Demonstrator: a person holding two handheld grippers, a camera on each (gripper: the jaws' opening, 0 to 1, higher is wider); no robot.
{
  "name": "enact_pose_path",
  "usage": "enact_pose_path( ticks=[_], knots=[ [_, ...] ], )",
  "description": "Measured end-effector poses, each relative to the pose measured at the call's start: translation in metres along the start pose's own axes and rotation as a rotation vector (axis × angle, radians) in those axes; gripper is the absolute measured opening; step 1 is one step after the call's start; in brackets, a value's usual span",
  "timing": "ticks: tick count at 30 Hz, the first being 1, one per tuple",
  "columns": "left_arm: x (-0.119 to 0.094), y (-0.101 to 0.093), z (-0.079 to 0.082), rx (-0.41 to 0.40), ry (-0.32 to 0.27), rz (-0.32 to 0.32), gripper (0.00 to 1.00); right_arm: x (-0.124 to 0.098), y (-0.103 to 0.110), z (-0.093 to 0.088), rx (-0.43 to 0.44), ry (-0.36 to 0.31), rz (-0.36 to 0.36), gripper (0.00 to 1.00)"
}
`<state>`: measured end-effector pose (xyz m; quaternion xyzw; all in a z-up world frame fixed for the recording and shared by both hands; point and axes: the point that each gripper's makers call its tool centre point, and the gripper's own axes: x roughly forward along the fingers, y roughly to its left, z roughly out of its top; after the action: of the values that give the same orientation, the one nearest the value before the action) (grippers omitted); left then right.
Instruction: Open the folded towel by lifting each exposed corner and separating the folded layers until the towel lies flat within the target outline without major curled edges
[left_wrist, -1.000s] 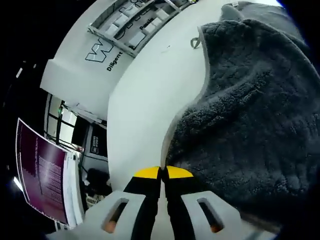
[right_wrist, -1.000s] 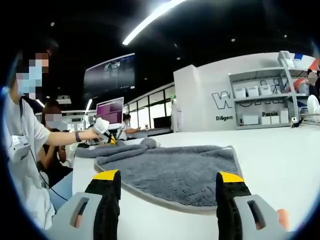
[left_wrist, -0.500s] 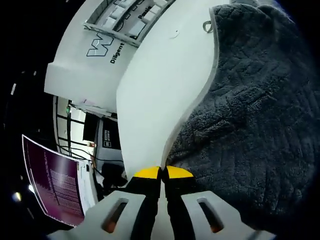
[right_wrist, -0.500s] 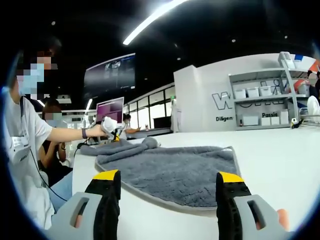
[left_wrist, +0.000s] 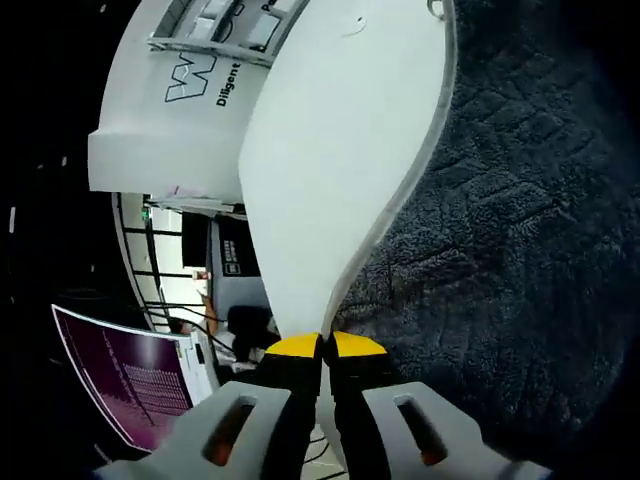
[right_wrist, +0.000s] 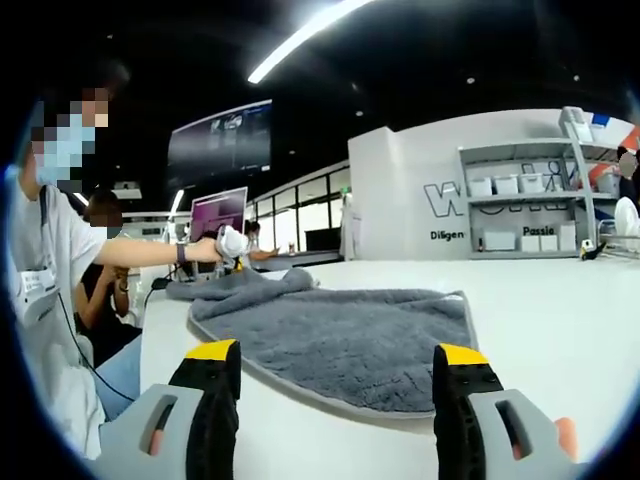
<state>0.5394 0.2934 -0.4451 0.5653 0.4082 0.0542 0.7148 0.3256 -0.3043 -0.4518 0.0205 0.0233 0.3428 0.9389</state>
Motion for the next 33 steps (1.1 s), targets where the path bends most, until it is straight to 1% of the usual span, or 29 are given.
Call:
enact_pose_path(
  ticks=[4,6,9,12,19,20,24,26,29,31,32,33],
  knots=[
    [0.007,0.009,-0.004,0.024,0.049,0.028,0.03,0.001,-0.001,-0.003,-0.012,0.023,-0.009,0.81],
    [0.010,0.015,-0.005,0.048,0.078,0.046,0.03,0.001,-0.002,-0.005,-0.018,0.034,-0.017,0.82],
    [0.014,0.027,-0.010,0.074,0.139,0.076,0.03,0.002,-0.003,-0.008,-0.025,0.050,-0.024,0.83],
    [0.018,0.033,-0.014,0.077,0.181,0.080,0.03,0.002,-0.004,-0.009,-0.029,0.062,-0.027,0.84],
    [0.023,0.038,-0.019,0.115,0.216,0.115,0.03,0.002,-0.004,-0.010,-0.029,0.065,-0.027,0.85],
    [0.023,0.039,-0.020,0.117,0.220,0.117,0.03,0.002,-0.004,-0.010,-0.030,0.065,-0.027,0.85],
    [0.023,0.049,-0.025,0.151,0.226,0.171,0.03,0.002,-0.004,-0.010,-0.031,0.066,-0.023,0.85],
    [0.019,0.061,-0.020,0.181,0.206,0.231,0.03,0.001,-0.004,-0.010,-0.030,0.065,-0.022,0.85],
    [0.012,0.072,-0.015,0.202,0.173,0.285,0.03,0.001,-0.004,-0.010,-0.030,0.064,-0.022,0.85],
    [0.008,0.076,-0.014,0.195,0.157,0.296,0.03,0.001,-0.004,-0.010,-0.030,0.065,-0.023,0.85],
    [0.008,0.076,-0.014,0.194,0.154,0.291,0.04,0.001,-0.004,-0.010,-0.030,0.065,-0.023,0.85],
    [0.011,0.074,-0.012,0.190,0.144,0.272,0.04,0.001,-0.004,-0.010,-0.030,0.065,-0.024,0.85]
  ],
)
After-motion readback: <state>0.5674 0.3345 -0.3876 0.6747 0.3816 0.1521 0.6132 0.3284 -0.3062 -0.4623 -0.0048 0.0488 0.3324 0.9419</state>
